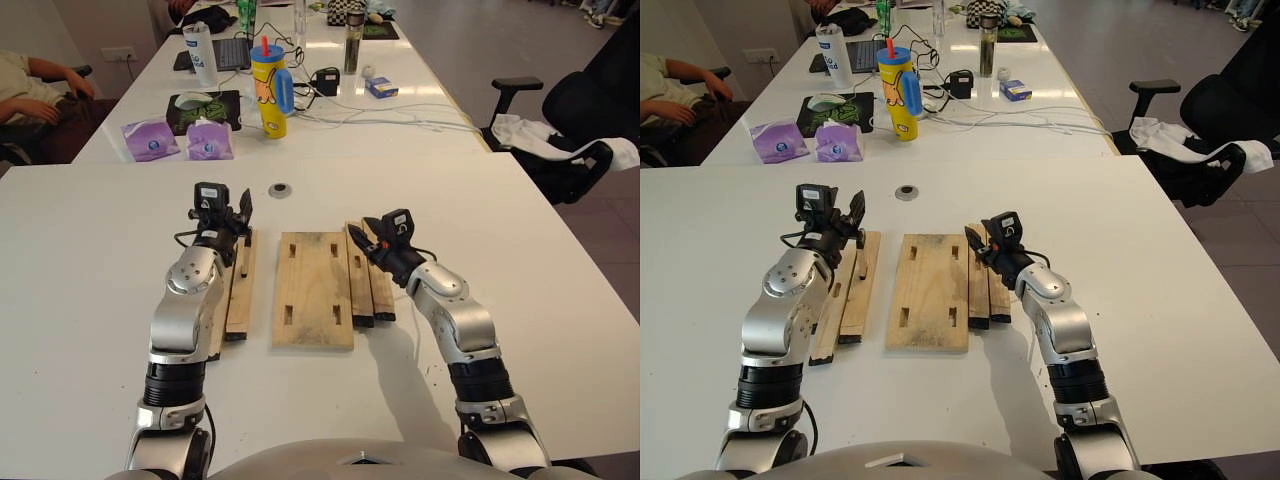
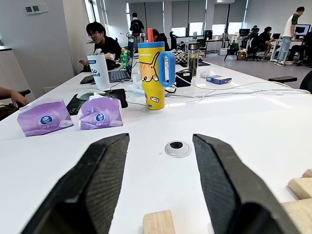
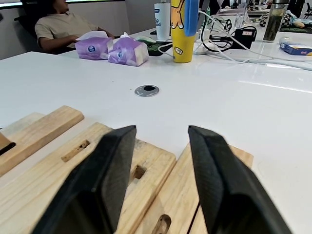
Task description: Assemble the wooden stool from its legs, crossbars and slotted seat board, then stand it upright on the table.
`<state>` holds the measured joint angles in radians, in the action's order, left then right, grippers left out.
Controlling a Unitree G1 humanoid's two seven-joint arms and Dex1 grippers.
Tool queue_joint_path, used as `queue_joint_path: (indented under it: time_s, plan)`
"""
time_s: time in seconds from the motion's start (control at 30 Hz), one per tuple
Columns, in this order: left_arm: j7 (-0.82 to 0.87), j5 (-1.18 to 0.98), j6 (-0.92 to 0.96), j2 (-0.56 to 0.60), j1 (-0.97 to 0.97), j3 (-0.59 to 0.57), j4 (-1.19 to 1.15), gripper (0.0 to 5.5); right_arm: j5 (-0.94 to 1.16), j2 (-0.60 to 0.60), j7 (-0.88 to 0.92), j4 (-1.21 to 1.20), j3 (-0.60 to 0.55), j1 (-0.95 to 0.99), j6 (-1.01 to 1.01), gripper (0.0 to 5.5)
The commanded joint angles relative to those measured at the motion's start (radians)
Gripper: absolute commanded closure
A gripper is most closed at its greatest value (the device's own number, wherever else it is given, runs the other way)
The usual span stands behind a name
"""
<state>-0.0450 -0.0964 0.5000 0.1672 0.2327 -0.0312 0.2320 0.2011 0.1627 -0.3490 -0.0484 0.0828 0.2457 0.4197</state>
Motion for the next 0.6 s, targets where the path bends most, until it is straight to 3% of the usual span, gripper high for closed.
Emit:
queue_joint_path:
  time_s: [0.03,0.6]
  plan:
    - [0.014,0.047,0.080,0.035,-0.076,-0.008,-0.122,3.09,-0.016,0.002,0.007,0.014,-0.003,0.010,-0.012,3.52]
    - [0.044,-0.018,-0.039,-0.004,0.040,-0.103,0.011,3.09,-0.028,-0.010,0.007,0.014,-0.001,-0.004,-0.026,3.52]
